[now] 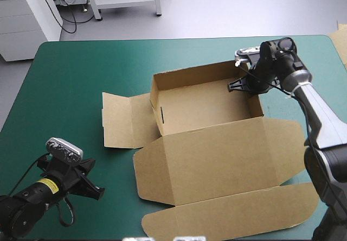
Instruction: Fold the box
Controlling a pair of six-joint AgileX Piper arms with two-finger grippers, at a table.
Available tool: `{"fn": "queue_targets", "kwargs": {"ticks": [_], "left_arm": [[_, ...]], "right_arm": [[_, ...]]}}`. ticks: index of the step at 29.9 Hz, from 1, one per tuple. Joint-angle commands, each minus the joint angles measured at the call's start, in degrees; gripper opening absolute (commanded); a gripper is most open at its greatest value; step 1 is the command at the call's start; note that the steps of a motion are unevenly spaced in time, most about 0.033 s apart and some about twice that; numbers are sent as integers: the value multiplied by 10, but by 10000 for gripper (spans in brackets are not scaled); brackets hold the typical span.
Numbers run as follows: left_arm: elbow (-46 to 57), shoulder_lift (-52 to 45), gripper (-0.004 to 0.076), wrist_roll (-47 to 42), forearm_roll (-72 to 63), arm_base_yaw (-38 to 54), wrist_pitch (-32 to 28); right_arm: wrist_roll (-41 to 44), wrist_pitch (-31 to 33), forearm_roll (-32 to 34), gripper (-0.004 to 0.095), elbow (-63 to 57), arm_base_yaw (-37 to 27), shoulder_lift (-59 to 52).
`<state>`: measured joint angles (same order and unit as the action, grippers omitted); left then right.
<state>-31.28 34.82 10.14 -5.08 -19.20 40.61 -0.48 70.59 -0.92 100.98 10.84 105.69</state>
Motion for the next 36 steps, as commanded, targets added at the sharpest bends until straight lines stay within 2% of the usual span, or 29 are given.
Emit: {"fn": "queue_targets", "kwargs": {"ticks": [1, 6, 9, 11, 15, 18, 19, 21, 24, 30, 36], "left_arm": [[-16, 0, -8, -3, -4, 1, -35], [-16, 0, -8, -3, -4, 1, -35], [-16, 0, 36, 1, -4, 1, -35], [-16, 0, 106, 1, -4, 1, -35], [-16, 0, 339, 1, -4, 1, -45], [-16, 0, 491, 0, -9, 1, -82], [-16, 0, 513, 0, -9, 1, -98], [-16, 0, 525, 0, -39, 1, -140], [-18, 0, 526, 11, -89, 1, -142], [-18, 22, 525, -14, -29, 1, -139], [-81, 93, 525, -216, 193, 16, -66]], "right_arm": [[-1, 11, 25, -18, 27, 1, -102], [5, 11, 66, -18, 27, 0, -187], [5, 11, 78, -18, 27, 0, -225], [5, 11, 80, -18, 27, 0, -247], [5, 11, 80, -18, 27, 0, -277], [5, 11, 86, -18, 27, 0, -287], [5, 11, 89, -18, 27, 0, -289], [5, 11, 90, -18, 27, 0, -291], [5, 11, 90, -18, 27, 0, -291], [5, 11, 91, -18, 27, 0, -291], [0, 11, 95, -18, 27, 0, -291]]}}
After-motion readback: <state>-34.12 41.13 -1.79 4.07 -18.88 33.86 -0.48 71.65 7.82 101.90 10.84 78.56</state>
